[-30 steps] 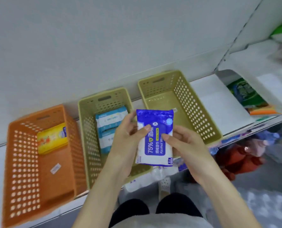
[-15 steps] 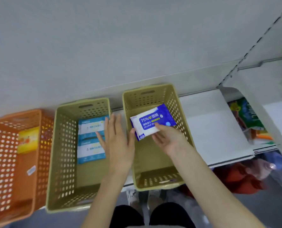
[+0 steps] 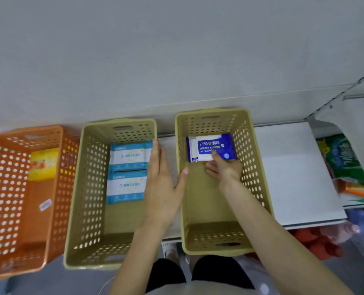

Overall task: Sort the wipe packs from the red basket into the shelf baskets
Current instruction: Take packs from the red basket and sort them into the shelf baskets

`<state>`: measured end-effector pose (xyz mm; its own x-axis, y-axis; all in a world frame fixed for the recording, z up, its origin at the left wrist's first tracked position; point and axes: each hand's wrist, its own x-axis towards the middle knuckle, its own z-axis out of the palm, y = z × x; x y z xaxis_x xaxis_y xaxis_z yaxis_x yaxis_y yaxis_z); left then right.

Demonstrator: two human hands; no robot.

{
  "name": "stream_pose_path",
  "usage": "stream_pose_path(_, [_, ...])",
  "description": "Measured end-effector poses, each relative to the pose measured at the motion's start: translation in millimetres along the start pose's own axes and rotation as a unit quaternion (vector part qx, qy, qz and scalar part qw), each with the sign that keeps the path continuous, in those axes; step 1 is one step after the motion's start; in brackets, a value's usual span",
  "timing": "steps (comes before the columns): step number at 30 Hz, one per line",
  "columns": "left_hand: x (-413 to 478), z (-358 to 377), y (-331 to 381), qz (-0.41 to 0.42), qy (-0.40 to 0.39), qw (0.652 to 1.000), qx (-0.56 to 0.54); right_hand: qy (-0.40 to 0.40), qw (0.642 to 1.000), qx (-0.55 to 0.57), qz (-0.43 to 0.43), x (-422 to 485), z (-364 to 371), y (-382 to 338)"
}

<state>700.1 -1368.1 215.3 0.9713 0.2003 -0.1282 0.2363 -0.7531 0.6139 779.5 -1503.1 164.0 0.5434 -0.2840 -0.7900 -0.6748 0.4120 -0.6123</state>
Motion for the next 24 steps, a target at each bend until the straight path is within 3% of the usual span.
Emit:
stream_pose_path(11, [3, 3, 5, 0.005, 0.024, 0.999, -0.034, -0.029, 0.988, -0.141, 0.053, -1, -4, -8])
stream_pose_path(15, [-1, -7, 7, -0.005, 0.033, 0.995, -0.097, -0.077, 0.976, -0.194, 0.061, -15, -11, -16])
stream_pose_path(17, [-9, -21, 5, -0.011, 0.045, 0.992, -0.122, -0.104, 0.967, -0.233, 0.001, -31, -18, -21])
stream_pose_path(20, [-26, -49, -8, 0.009, 0.047, 0.99, -0.133, -0.13, 0.942, -0.264, -0.163, -73, -24, -27])
stream_pose_path(24, [-66, -98, -44, 0.014, 0.05, 0.977, -0.205, -0.14, 0.864, -0.316, -0.366, -135, -21, -16])
